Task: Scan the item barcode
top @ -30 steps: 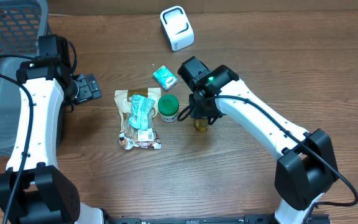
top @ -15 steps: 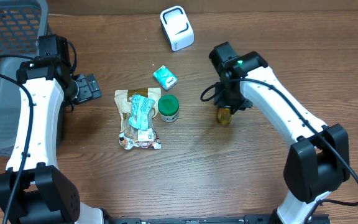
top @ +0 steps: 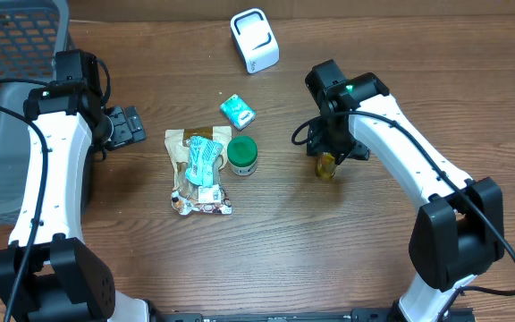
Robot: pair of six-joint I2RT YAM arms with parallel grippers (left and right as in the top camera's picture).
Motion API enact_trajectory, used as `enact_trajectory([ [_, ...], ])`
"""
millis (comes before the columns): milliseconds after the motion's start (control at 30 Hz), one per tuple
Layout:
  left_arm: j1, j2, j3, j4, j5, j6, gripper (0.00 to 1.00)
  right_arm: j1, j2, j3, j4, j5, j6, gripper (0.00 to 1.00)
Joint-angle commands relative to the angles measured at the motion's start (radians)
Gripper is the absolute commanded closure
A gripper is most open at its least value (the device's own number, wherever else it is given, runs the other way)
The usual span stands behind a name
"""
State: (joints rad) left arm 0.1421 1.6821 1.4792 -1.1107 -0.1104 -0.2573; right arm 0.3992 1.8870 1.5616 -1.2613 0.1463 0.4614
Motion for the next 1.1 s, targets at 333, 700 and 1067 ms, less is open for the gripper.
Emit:
enact_trajectory([
  [333,0.002,-0.016,0.021,0.0,-0.012,0.014,0.01,-0.004,-0.013,0.243,-0.155,0.19,0.001,0.16],
  [700,0.002,-0.016,0.021,0.0,-0.012,0.014,0.0,0.023,-0.01,0.439,-0.149,-0.163,0.001,0.16],
  [1067,0.002,-0.016,0.021,0.0,-0.012,0.014,0.01,0.225,-0.01,0.372,0.021,-0.167,0.046,0.1],
])
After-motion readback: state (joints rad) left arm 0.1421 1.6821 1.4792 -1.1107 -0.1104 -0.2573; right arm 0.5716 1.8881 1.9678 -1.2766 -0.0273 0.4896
